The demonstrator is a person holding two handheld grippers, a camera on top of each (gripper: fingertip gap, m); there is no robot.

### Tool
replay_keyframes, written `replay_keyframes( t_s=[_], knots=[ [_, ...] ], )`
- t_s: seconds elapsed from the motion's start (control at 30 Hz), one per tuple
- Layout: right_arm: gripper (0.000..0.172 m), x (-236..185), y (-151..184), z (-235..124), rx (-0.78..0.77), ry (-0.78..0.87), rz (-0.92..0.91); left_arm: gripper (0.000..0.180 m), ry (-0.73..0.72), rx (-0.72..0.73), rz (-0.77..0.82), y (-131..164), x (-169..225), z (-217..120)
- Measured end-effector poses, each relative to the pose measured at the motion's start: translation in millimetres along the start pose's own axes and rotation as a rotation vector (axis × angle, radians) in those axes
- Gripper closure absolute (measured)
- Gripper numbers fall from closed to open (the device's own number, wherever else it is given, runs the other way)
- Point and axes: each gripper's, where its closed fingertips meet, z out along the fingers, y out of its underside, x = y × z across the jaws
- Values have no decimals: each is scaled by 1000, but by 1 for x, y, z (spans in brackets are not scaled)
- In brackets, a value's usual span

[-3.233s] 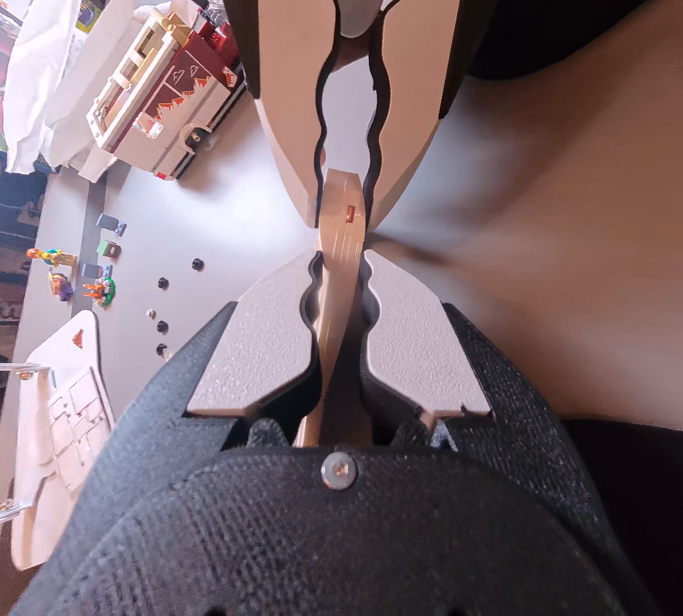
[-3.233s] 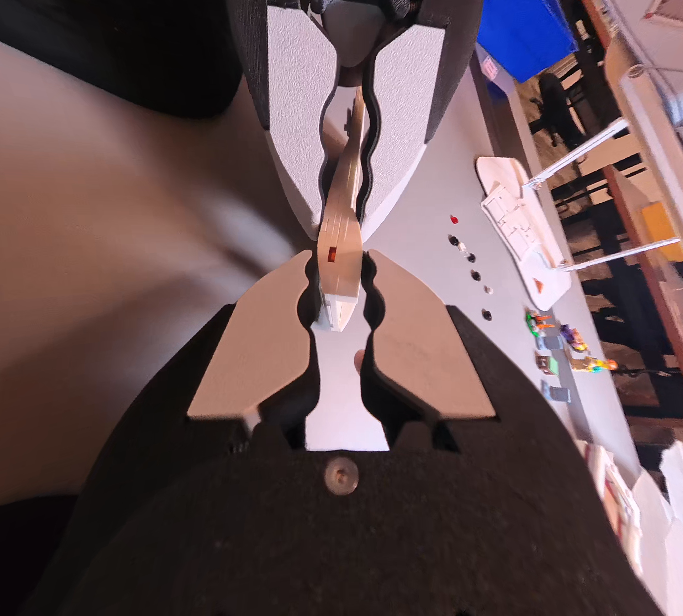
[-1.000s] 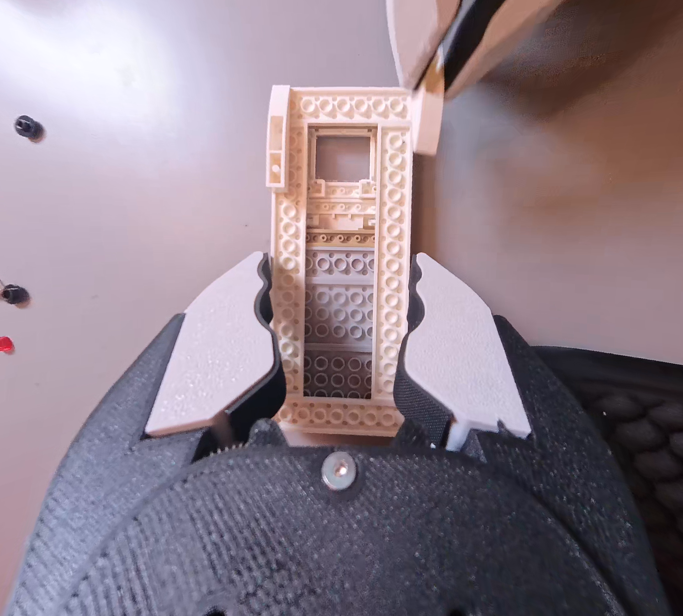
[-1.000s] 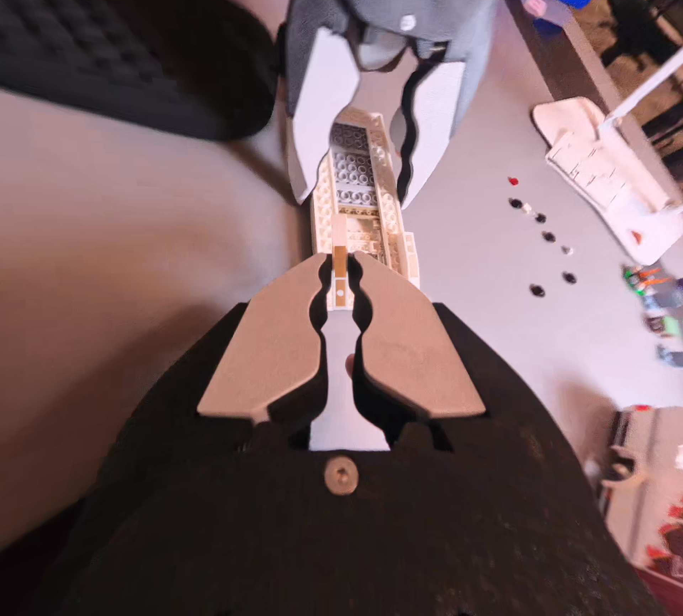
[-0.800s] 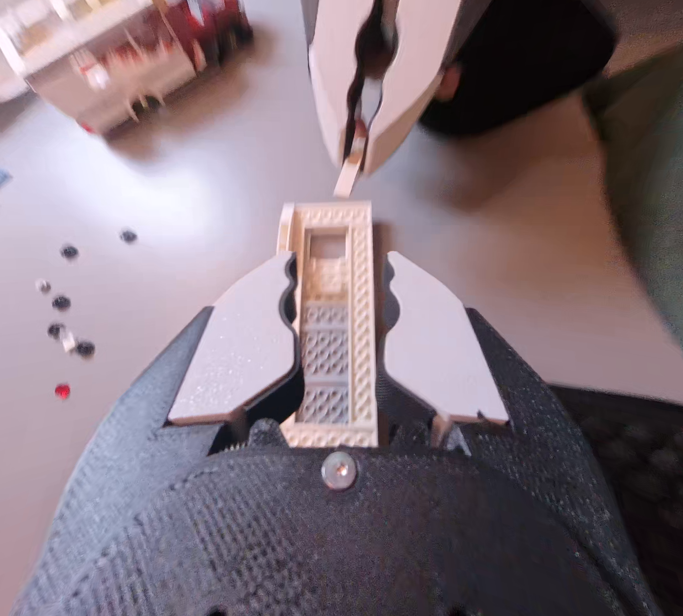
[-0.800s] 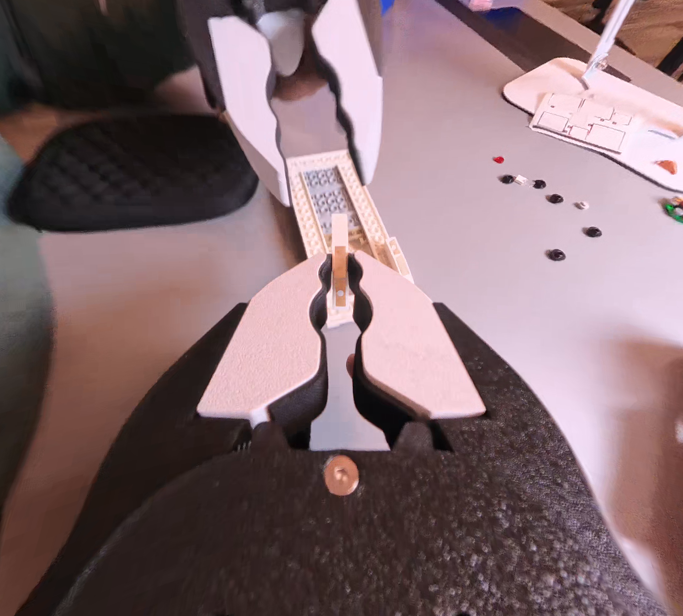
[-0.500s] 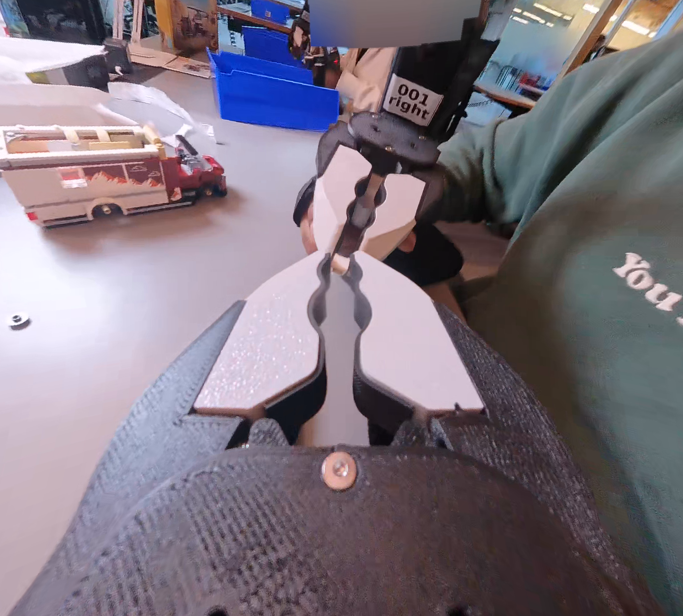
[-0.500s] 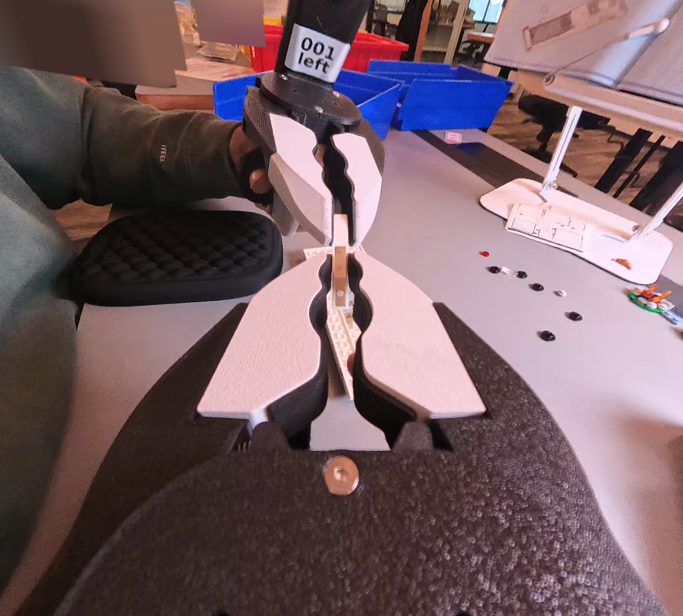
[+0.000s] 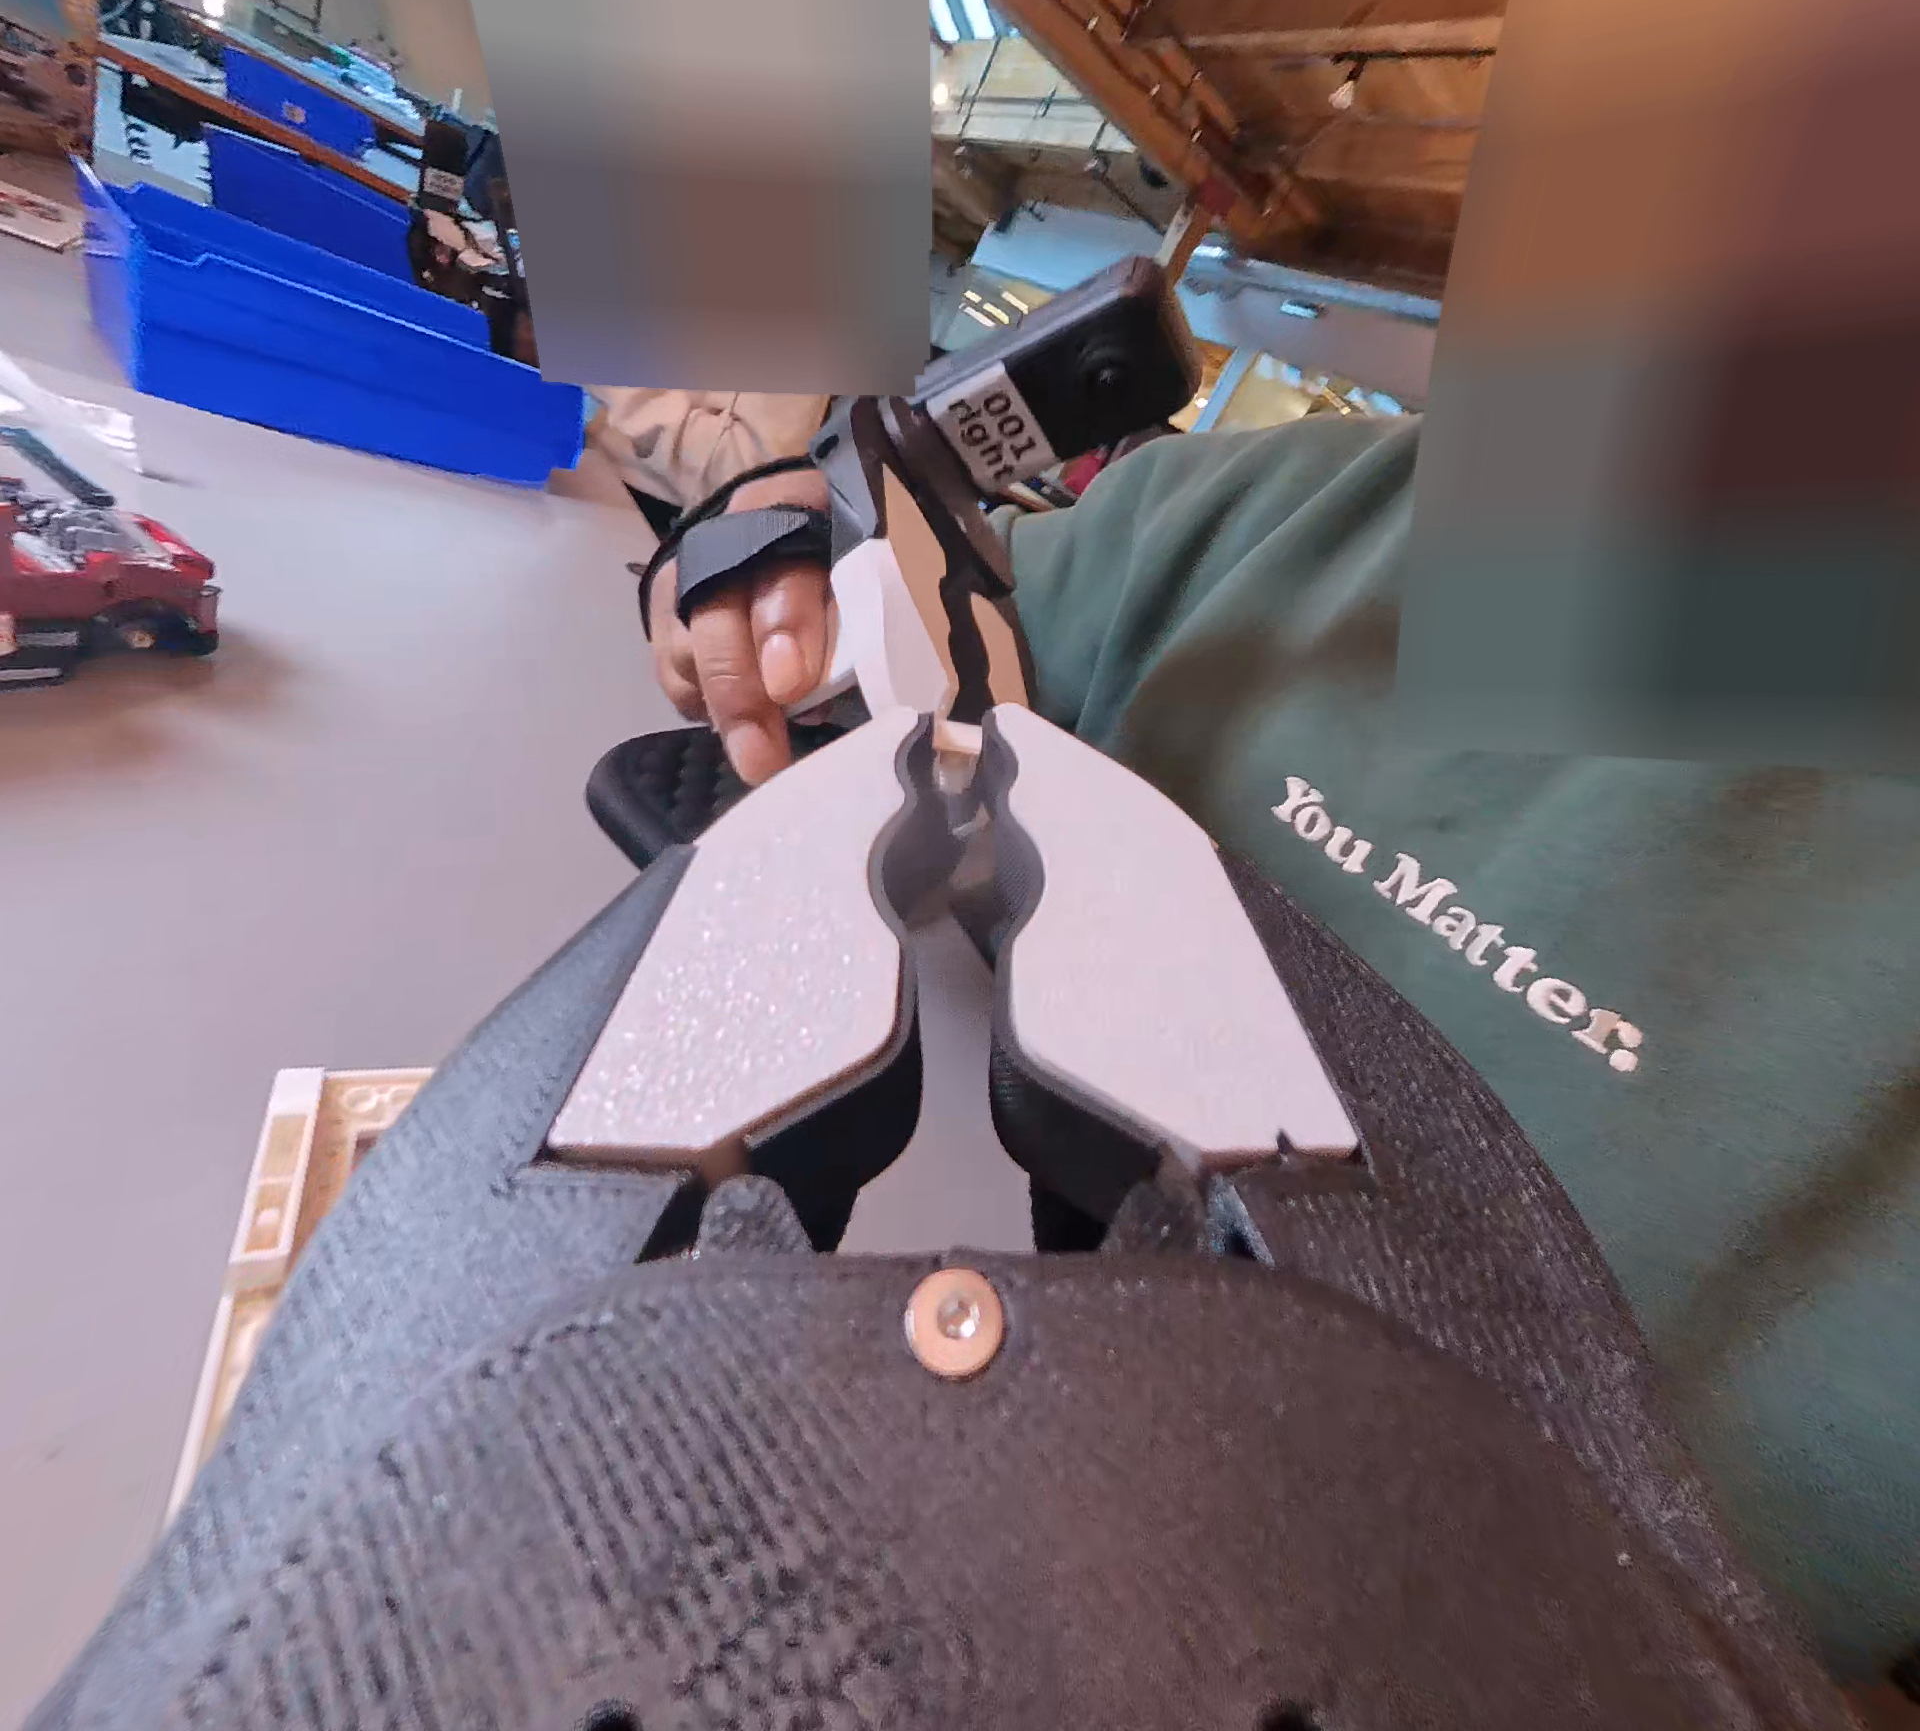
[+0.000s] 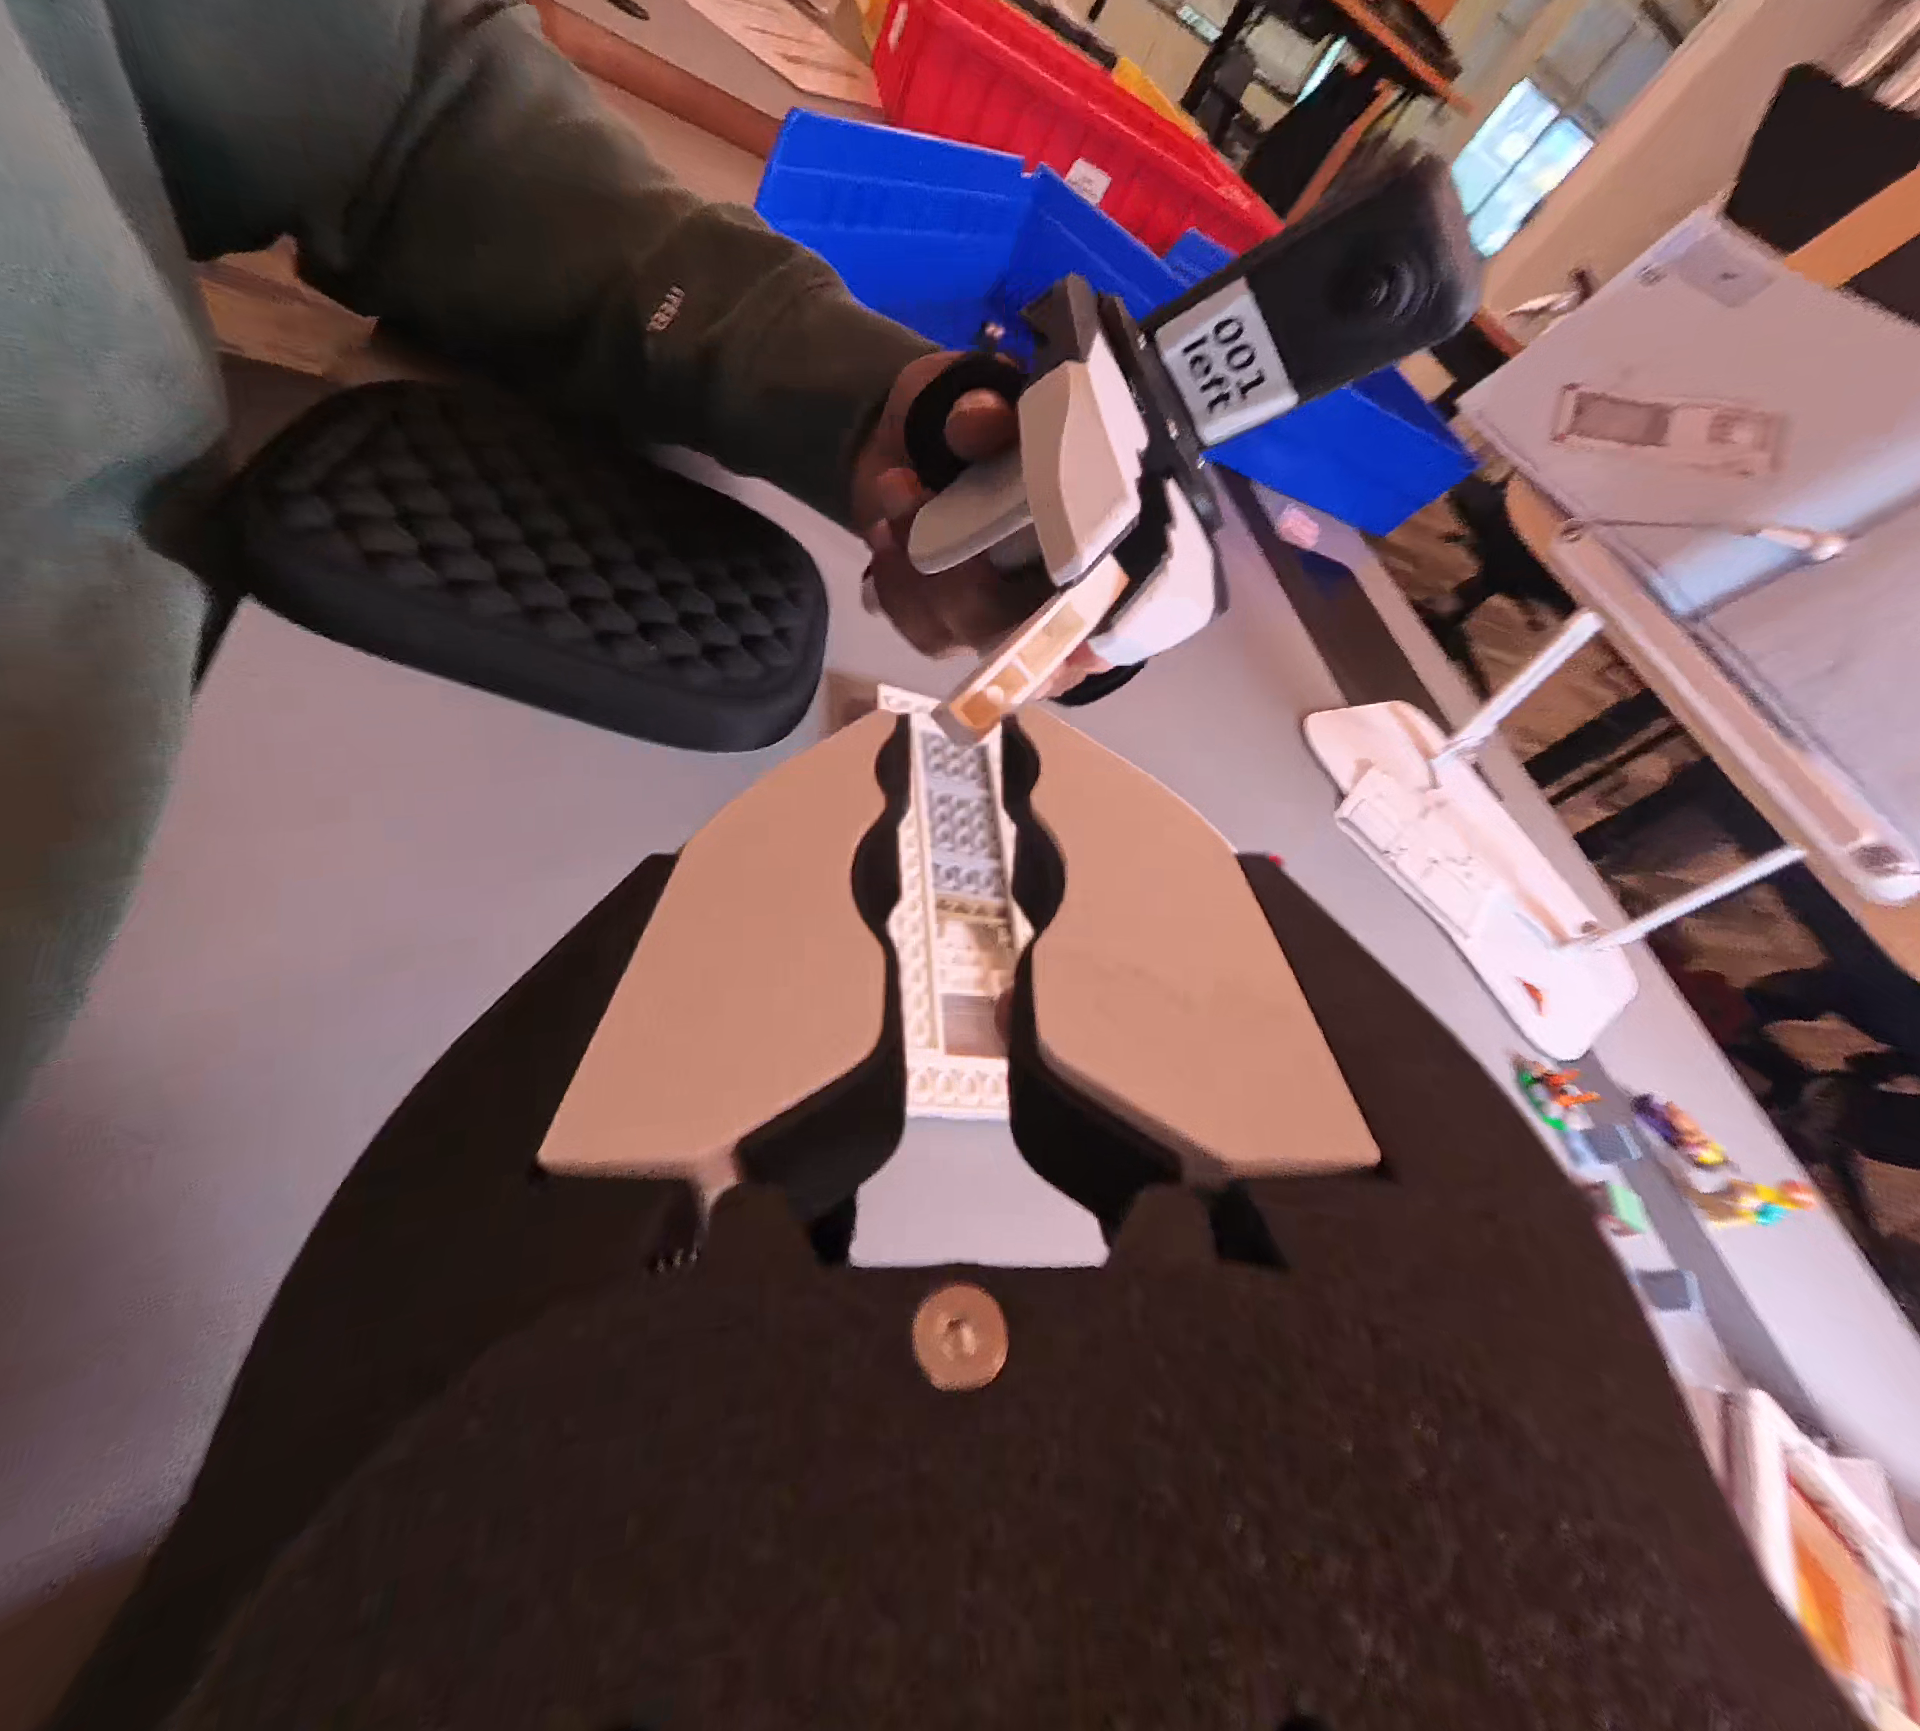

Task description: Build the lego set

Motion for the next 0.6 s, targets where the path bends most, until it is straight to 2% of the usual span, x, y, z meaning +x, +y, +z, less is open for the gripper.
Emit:
replay_keyframes(
  t_s=[0.1,0.2,0.4,0.53,0.6],
  knots=[
    [157,3,-4,1,27,105,-139,172,64,30,-49,-1,6,-1],
    [150,4,-6,0,3,174,-409,172,102,27,-94,3,8,0],
    [145,-11,-5,3,-79,69,-906,172,175,-40,-212,16,4,10],
    [153,-19,1,4,-111,-34,-1043,172,177,-58,-282,22,-1,14],
    [158,-21,2,5,-122,-56,-999,170,150,-60,-306,24,-7,15]
  ],
)
